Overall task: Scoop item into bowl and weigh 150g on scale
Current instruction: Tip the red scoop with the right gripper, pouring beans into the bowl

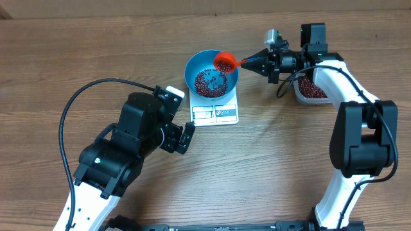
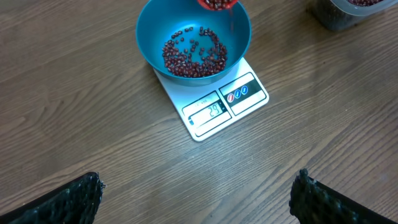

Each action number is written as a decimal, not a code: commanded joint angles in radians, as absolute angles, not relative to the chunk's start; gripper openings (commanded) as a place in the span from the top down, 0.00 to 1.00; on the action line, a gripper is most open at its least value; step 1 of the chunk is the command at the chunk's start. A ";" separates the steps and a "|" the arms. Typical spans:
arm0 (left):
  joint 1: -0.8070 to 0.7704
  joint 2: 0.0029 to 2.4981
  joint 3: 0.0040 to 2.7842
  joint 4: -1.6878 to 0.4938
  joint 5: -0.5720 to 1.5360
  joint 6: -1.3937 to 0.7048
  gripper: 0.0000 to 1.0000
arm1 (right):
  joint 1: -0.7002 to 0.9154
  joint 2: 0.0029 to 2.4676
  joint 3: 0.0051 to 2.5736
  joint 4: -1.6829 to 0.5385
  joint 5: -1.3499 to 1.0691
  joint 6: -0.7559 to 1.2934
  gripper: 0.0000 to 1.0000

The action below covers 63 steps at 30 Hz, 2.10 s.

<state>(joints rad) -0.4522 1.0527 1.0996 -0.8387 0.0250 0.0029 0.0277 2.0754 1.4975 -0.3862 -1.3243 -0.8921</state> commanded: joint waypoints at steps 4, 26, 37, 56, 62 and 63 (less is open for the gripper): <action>-0.459 1.047 1.096 -0.838 0.019 -0.003 0.00 | 0.056 2.087 1.507 -0.405 -1.220 -0.864 0.96; -0.459 1.047 1.096 -0.838 0.019 -0.003 0.00 | 0.125 1.989 1.508 -0.471 -0.859 -0.870 0.96; -0.459 1.047 1.096 -0.838 0.019 -0.003 0.00 | 0.128 1.875 1.508 -0.566 -0.853 -0.945 0.96; -0.459 1.047 1.096 -0.838 0.019 -0.003 0.00 | 0.215 1.847 1.508 -0.607 -0.730 -1.141 0.96; -0.459 1.047 1.096 -0.838 0.019 -0.003 0.00 | 0.215 1.847 1.508 -0.612 -0.730 -1.154 0.96; -0.459 1.047 1.096 -0.838 0.019 -0.003 0.00 | 0.215 1.847 1.508 -0.612 -0.730 -1.154 0.96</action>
